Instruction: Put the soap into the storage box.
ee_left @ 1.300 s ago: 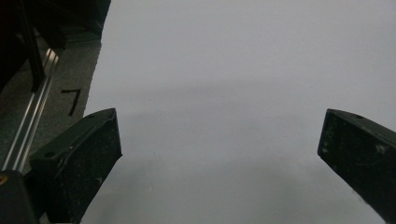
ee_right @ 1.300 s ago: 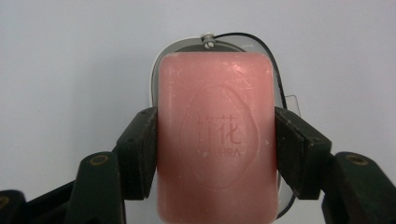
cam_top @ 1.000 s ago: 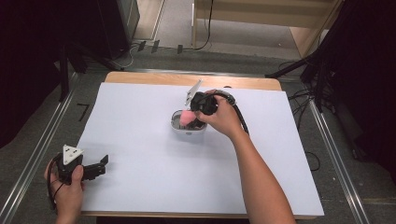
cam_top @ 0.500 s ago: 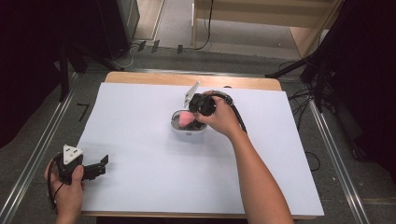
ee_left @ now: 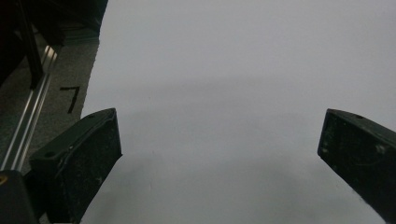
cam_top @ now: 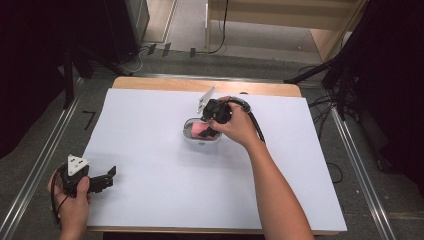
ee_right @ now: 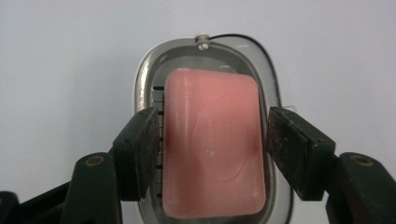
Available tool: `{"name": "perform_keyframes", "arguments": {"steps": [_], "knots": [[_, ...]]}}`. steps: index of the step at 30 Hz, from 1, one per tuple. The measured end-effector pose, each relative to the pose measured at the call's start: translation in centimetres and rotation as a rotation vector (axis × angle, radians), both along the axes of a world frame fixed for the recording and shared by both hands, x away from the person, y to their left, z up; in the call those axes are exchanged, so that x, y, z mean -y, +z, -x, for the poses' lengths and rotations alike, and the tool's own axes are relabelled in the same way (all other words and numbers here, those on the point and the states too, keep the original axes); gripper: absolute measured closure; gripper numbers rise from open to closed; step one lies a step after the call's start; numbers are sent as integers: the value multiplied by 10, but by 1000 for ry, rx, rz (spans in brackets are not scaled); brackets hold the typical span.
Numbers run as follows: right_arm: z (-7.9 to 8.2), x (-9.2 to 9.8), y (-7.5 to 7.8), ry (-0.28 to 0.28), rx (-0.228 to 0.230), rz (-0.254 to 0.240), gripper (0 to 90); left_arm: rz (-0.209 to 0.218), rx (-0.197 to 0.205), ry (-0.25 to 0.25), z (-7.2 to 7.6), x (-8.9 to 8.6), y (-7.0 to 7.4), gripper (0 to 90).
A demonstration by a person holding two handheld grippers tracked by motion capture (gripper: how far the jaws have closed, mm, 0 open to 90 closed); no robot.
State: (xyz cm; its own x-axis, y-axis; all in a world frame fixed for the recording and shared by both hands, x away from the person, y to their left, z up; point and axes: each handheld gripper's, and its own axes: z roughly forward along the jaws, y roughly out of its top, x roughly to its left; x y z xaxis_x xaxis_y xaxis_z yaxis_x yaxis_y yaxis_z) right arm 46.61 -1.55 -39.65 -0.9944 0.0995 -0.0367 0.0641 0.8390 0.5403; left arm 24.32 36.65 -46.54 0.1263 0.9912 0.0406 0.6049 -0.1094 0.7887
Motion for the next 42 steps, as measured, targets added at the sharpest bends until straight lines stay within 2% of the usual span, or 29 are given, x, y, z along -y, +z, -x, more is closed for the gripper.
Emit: {"name": "perform_keyframes", "arguments": {"steps": [5,11,18,25,30,36,38,42], "knots": [[0,5,5,2,4,-39,369,0,-1,1,0,0,0,0],[3,12,7,-19,-18,-82,361,3,1,-2,0,0,0,0],[9,23,2,-46,-35,-103,294,4,2,-3,0,0,0,0],[15,47,-1,-124,-44,-168,215,2,3,-1,0,0,0,0],[21,64,-8,-197,-52,-171,147,1,4,0,0,0,0,0],[30,86,-19,-278,-55,-197,135,0,4,-1,0,0,0,0],[34,94,-23,-306,-45,-209,123,0,5,-1,0,0,0,0],[43,109,-30,-360,-54,-227,84,-2,5,-2,0,0,0,0]]}}
